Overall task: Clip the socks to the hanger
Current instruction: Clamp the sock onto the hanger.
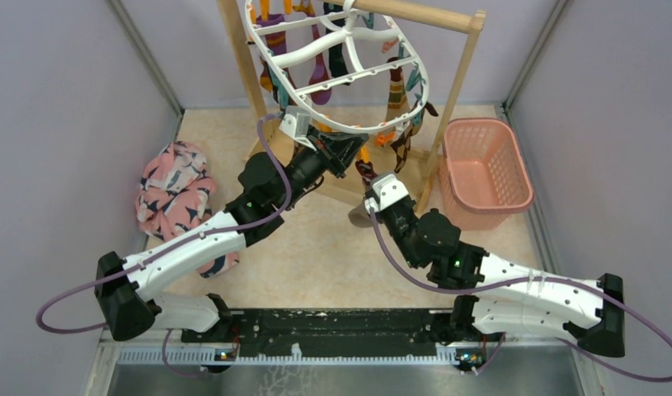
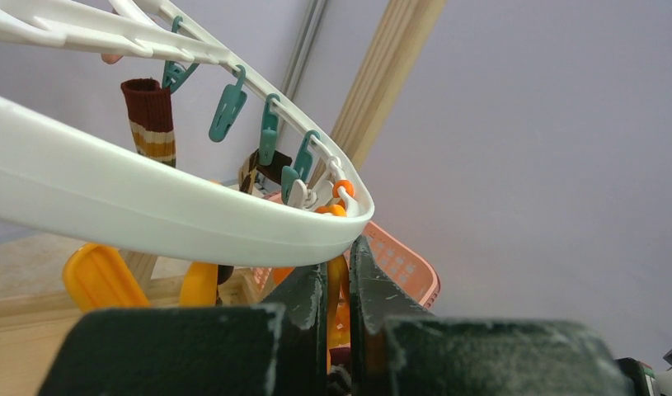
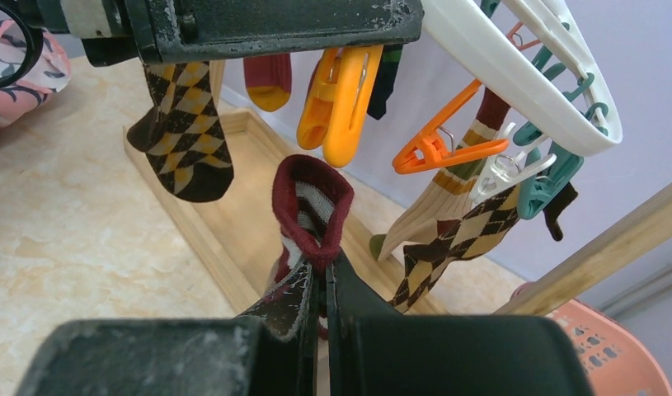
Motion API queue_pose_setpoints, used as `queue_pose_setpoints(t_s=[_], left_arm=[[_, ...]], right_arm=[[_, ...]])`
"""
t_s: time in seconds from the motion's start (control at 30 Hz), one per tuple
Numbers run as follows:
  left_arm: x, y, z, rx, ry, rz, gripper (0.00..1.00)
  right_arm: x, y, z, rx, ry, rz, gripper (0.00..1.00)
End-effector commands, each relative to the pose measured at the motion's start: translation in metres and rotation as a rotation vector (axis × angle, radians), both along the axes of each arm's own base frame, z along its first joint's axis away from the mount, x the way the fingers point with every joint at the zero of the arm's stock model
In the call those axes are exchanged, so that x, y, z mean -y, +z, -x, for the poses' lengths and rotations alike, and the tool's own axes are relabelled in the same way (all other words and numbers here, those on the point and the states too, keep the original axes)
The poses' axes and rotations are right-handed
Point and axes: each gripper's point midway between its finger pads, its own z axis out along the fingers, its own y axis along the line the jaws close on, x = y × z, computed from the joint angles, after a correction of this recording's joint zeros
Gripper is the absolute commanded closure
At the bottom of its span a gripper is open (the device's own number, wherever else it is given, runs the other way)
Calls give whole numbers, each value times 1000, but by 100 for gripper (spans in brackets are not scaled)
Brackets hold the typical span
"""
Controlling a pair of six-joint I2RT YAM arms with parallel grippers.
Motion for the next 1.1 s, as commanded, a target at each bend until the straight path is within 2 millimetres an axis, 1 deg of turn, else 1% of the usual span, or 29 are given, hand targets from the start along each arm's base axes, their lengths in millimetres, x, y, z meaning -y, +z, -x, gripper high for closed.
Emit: queue_pose_setpoints(t_s=[0.0,0.13,0.33,0.47,0.63,0.8,1.07], left_arm=[[-8,-6,-6,-7,38,-22,100],[-10,-5,-5,-4,40,-20,100],[-7,-5,-5,-7,31,-19,100],[-6,-7,-4,-12,25,-20,100],[-11,-4,-3,-5,35,-16,100],[-13,-3,-4,-1,47,-18,100],[-12,-3,-4,-2,42,-16,100]], right_arm=[[7,32,2,44,-28,-90,100],[15,35,2,44,-53,-76,100],[10,44,8,30,10,-100,100],[9,47,10,28,24,-108,100],[6,55,12,34,49,-124,100],[5,54,12,30,49,-114,100],[11,52,13,22,39,-118,100]])
